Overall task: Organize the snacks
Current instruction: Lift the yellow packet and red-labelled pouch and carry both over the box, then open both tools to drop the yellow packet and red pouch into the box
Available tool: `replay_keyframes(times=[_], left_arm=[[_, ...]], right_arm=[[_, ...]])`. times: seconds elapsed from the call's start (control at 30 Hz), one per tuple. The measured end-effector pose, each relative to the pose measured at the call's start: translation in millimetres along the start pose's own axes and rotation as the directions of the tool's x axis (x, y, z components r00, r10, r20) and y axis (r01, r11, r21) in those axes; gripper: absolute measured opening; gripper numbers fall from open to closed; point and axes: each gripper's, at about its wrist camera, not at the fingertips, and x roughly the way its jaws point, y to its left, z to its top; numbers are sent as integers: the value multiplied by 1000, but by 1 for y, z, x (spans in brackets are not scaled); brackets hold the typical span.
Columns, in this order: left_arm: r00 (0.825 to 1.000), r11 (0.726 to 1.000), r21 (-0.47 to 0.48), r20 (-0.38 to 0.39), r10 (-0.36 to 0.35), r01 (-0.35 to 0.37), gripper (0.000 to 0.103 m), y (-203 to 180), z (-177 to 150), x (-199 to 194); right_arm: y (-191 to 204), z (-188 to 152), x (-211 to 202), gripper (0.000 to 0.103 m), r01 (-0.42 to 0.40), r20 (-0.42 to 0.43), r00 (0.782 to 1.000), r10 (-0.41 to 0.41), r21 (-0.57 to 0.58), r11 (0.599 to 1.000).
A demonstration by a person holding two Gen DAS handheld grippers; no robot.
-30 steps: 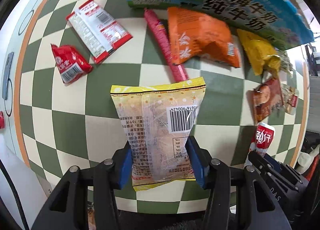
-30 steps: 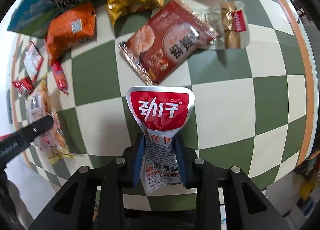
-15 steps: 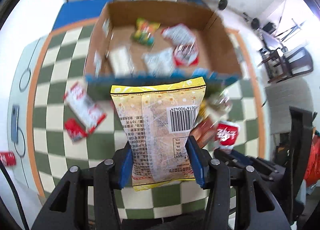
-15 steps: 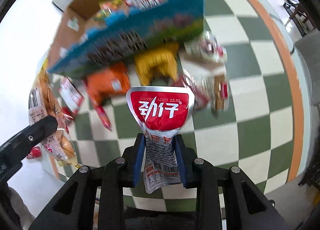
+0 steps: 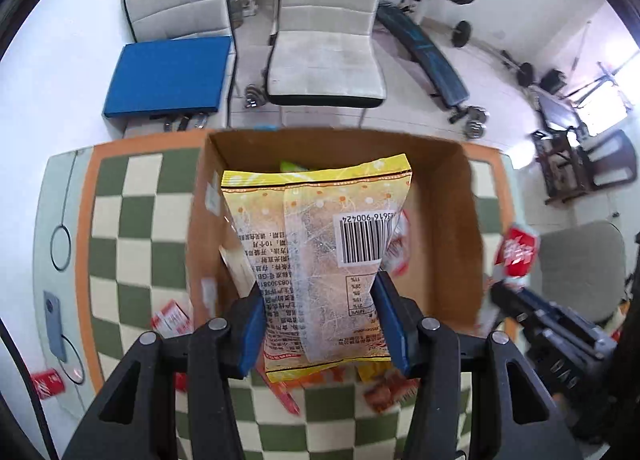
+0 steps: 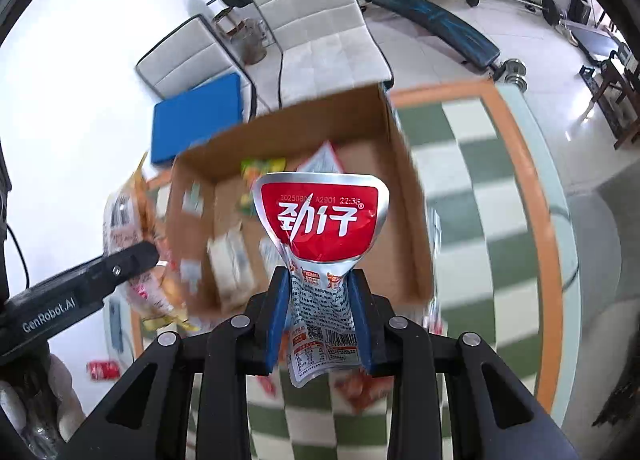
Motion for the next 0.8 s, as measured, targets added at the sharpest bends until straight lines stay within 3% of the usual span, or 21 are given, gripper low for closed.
replay_keyframes(times=[0.27, 0.53, 0.63, 0.7, 0.8], left_arm=[[993, 996, -41, -91, 76, -80, 48, 35, 68, 66], [973, 988, -110, -213, 85, -110, 49, 67, 95, 115], [966, 987, -110, -243, 85, -115, 51, 71, 97, 125], [966, 986, -116, -244, 89, -120, 69, 72, 98, 126], [968, 983, -128, -227, 102, -134, 75, 73, 101, 124]], right_arm=[[-10, 95, 76, 32, 87, -57, 995, -87, 1, 996], [-13, 130, 129, 35, 143, -109, 983, -145, -31, 989], [-14, 134, 142, 42, 131, -139, 982, -132, -17, 991], [-15, 136, 150, 54, 122, -169, 978, -121, -5, 992], [-10, 135, 152, 69, 151, -159, 976, -152, -18, 988]])
